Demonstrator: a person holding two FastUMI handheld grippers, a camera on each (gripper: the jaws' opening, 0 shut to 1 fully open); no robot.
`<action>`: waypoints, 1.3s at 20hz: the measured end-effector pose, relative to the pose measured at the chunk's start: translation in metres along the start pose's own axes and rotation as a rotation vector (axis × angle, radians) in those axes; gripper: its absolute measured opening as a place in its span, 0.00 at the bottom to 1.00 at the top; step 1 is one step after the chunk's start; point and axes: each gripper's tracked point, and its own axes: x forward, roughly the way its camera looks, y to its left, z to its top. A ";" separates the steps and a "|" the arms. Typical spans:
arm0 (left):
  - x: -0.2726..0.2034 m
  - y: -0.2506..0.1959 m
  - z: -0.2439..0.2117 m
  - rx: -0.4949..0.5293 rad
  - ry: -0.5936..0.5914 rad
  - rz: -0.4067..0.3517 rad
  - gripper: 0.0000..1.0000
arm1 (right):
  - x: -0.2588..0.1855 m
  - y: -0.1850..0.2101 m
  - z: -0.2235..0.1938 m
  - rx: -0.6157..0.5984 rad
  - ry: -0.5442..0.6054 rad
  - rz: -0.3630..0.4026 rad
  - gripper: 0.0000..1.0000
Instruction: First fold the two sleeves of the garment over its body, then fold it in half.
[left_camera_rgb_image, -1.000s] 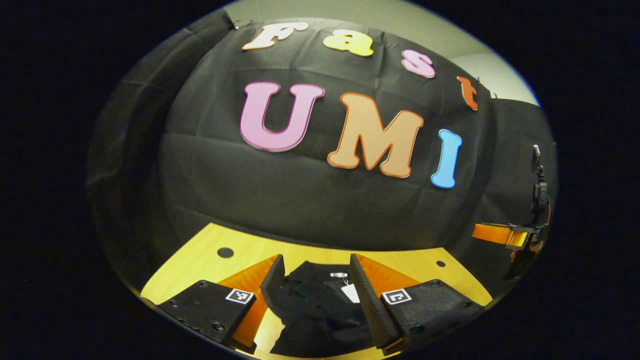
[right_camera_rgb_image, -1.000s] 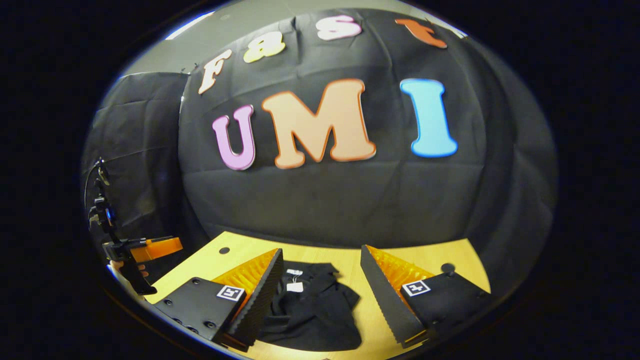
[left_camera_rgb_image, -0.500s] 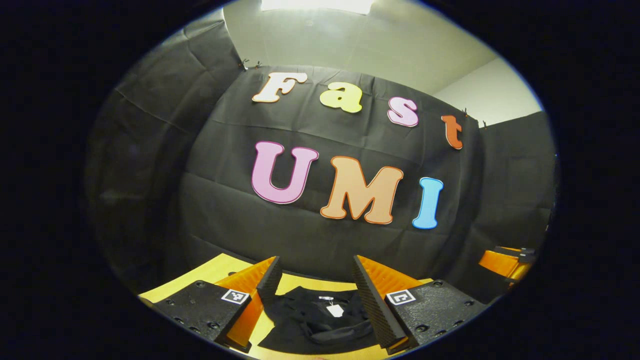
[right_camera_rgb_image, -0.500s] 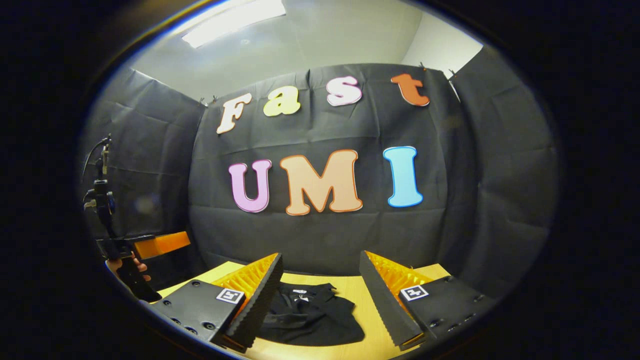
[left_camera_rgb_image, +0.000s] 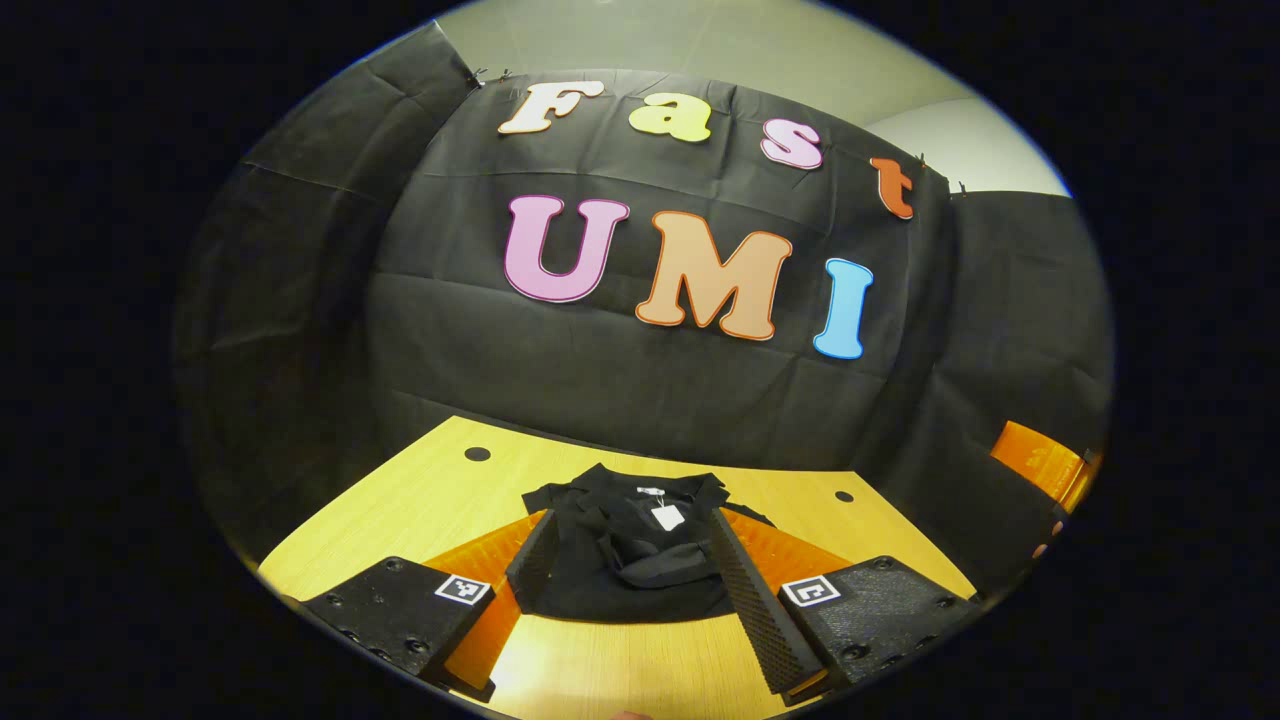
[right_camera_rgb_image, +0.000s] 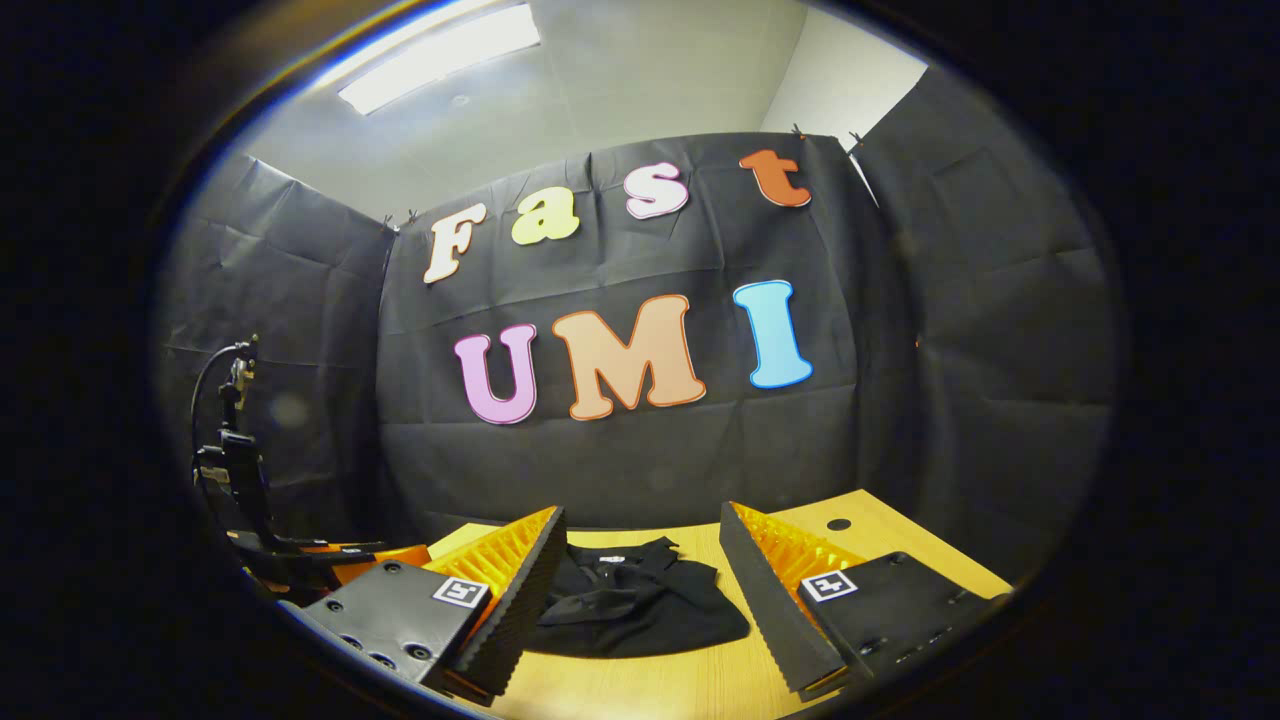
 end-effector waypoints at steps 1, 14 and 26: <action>0.001 0.001 0.004 0.011 -0.010 -0.002 0.87 | -0.001 0.000 -0.001 -0.004 -0.001 -0.002 1.00; 0.009 0.001 0.009 0.042 -0.023 -0.008 0.90 | -0.007 -0.004 -0.008 0.012 0.017 -0.059 0.97; 0.011 0.012 0.002 0.049 0.005 0.008 0.90 | -0.007 -0.002 -0.016 0.038 0.060 -0.059 0.97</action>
